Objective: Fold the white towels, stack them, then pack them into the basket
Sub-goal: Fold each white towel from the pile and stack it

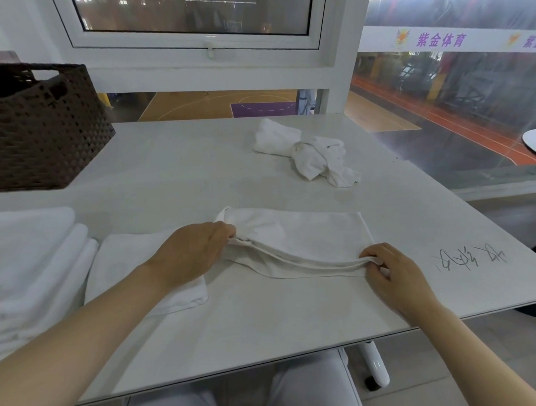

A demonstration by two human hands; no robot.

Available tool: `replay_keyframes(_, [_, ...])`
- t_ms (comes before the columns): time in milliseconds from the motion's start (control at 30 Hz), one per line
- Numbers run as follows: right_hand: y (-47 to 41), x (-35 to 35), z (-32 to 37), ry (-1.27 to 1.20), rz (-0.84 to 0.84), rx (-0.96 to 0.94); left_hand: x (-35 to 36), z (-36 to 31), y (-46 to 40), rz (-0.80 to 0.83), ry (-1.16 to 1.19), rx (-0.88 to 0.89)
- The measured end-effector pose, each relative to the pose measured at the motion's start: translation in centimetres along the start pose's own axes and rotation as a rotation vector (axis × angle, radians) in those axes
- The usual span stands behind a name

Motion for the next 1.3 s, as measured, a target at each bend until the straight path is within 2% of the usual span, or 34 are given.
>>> replay_keyframes(67, [-0.2,0.1,-0.2,-0.052,-0.016,0.045,0.1,0.1,-0.3,0.045,-0.082,0.097])
replay_keyframes(200, [-0.3,0.0,-0.1,-0.094,-0.029,0.055,1.3,0.6,-0.9,0.06,-0.16,0.175])
replay_keyframes(367, [-0.2,-0.2,0.0,-0.133,-0.047,0.068,2.7,0.6,-0.4,0.233,-0.148,0.174])
replay_keyframes(667, [-0.4,-0.3,-0.2,-0.126,-0.038,0.074,4.2,1.1,-2.5,0.144,-0.265,0.123])
replay_keyframes(800, [-0.4,-0.1,-0.4,-0.093,-0.021,0.061,4.4,1.4,-2.8,0.172,-0.26,0.139])
replay_keyframes(1033, [-0.4,-0.1,-0.2,0.076,0.002,-0.01,2.7,2.3,-1.3,0.284,-0.072,0.206])
replay_keyframes(1133, [-0.2,0.2,-0.5,0.158,0.011,-0.073,2.2,1.7,-0.5,0.323,-0.035,0.307])
replay_keyframes(1233, [0.2,-0.2,-0.6,0.174,0.017,-0.083,1.4,1.2,0.2,0.404,0.024,0.366])
replay_keyframes(1300, [0.6,-0.6,-0.4,0.144,0.025,-0.071,0.7,1.2,0.7,0.471,0.086,0.337])
Point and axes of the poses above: each hand's wrist, its own y-axis away from the middle knuckle, its own x-axis out of the palm, z = x × y, the point moved 2 cm from there along -y, towards the middle knuckle, and after that the axes turned 2 degrees about y, right-handed, at the moved point
